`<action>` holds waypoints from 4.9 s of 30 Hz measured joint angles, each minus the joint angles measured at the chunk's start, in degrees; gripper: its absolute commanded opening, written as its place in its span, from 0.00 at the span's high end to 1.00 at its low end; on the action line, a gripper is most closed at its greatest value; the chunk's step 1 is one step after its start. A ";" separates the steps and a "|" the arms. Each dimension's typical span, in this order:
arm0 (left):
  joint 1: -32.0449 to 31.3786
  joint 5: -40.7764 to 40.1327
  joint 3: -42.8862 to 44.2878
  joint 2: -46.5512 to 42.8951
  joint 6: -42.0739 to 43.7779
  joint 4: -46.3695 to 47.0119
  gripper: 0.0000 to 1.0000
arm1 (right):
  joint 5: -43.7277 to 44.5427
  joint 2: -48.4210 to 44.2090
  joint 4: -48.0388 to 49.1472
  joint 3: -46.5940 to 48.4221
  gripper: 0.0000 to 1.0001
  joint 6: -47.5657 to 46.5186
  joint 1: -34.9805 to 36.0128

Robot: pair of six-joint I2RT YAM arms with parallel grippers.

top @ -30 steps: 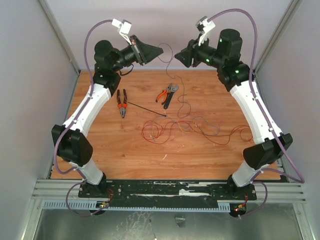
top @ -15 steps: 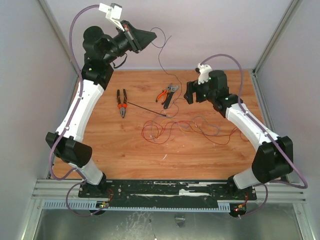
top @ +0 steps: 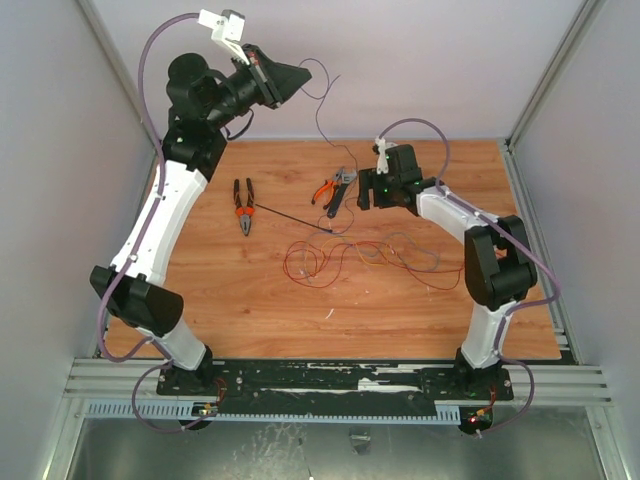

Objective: Zip-tie the wires
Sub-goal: Untie the cable at the center of the board, then straighten the cable at the center of the board, then pick up the ribbon at the center of the board.

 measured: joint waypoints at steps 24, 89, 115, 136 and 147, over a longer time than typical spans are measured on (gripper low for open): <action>0.92 -0.87 -0.94 -3.19 1.20 -0.63 1.00 | -0.33 13.92 -0.22 7.48 1.00 4.22 4.15; 8.15 -12.57 -86.99 -38.73 -8.13 7.10 0.58 | 19.17 -37.70 -1.49 -32.06 0.76 2.71 -45.75; 8.94 -21.73 -49.46 -16.79 1.38 -4.04 0.06 | -3.43 -43.06 1.01 -27.63 0.31 10.34 -37.42; 8.28 -14.34 -40.09 -0.79 8.39 -10.67 0.08 | -13.05 -16.26 7.13 -12.83 0.38 0.94 -6.56; 8.28 -8.68 -48.81 -11.54 6.08 -6.97 0.06 | -9.99 5.97 3.23 4.57 0.44 -8.26 4.87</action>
